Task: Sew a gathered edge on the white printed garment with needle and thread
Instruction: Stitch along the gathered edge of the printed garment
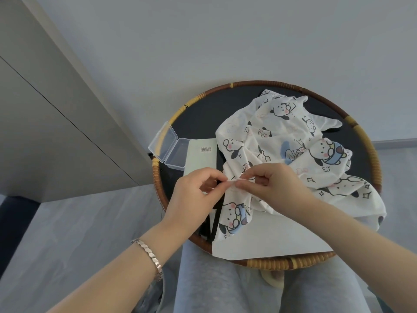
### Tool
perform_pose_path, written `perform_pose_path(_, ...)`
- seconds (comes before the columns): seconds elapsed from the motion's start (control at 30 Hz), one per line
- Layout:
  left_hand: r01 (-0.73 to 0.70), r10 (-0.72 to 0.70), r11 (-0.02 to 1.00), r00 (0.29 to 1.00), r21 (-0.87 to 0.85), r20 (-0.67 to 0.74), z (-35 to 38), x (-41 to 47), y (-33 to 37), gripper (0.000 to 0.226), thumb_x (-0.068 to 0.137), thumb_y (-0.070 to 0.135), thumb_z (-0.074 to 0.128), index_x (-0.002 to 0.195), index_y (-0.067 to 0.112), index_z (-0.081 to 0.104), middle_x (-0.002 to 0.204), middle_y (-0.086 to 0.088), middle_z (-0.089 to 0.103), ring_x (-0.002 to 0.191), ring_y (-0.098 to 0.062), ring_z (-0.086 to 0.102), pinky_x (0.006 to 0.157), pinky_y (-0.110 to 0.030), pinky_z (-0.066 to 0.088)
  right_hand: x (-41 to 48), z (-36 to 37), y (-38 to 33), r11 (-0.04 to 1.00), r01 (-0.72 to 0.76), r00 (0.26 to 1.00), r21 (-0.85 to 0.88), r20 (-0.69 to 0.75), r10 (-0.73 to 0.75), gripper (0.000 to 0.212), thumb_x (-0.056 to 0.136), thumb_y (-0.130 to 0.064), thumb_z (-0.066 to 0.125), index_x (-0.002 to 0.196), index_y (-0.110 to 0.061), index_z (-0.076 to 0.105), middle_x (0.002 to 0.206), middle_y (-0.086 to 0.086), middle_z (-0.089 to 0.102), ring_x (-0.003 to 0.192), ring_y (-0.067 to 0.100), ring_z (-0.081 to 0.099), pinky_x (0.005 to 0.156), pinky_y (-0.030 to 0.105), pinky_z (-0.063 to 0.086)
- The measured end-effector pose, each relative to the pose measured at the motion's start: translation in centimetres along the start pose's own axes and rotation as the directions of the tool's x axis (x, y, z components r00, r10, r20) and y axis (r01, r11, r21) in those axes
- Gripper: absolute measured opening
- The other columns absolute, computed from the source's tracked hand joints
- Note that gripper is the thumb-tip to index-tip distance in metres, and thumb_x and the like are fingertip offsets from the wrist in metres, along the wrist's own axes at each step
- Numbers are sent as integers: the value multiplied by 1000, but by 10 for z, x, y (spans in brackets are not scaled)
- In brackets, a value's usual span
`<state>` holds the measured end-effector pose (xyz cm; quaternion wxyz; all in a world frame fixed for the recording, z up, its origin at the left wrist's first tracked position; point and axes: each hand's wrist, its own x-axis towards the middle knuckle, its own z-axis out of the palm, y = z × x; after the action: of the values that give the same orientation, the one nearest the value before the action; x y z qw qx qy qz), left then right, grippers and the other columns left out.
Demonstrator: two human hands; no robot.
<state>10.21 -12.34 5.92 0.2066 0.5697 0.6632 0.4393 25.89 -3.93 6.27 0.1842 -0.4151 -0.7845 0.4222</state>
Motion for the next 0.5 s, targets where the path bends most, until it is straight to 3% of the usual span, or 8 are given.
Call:
perform_pose_path(0.13,297,-300,937,954,-185,14,2,3,2,14,78,15,72,86,25,67,79,13,68,74,3,65,66,-10,51,-4,2,-5,1000,-3,998,4,-66,3,7,83,-35,64,77,-36,59,46,-10,37,50,0,41,51,16,30)
perform_pose_path(0.2,424,-424,862,903,-278,62,2,5,1,12,79,13,70,85,24,69,80,6,71,75,-4,68,68,-19,56,-10,4,-12,997,-13,994,78,-108,21,4,89,-29,55,92,-31,56,48,-11,35,48,2,39,49,13,33)
perform_pose_path(0.27,511,-510,782,854,-356,103,2,5,-1,10,81,11,68,83,21,70,81,1,73,77,-12,70,71,-28,59,-16,8,-16,985,-40,995,167,-88,55,14,95,-20,44,94,-27,57,43,-12,38,41,3,37,43,11,30)
perform_pose_path(0.37,538,-537,758,836,-370,116,1,6,-2,10,83,10,65,85,19,69,85,-2,73,79,-15,70,71,-28,59,-23,19,-18,973,-111,993,203,-2,114,24,97,-18,41,97,-26,63,44,-12,42,38,4,37,41,10,29)
perform_pose_path(0.5,521,-522,774,847,-360,105,0,4,-1,10,83,11,65,86,20,69,86,-2,73,80,-15,70,72,-29,58,-26,27,-21,945,-188,982,266,80,173,18,95,-18,48,93,-25,64,63,-2,65,46,9,51,52,24,51)
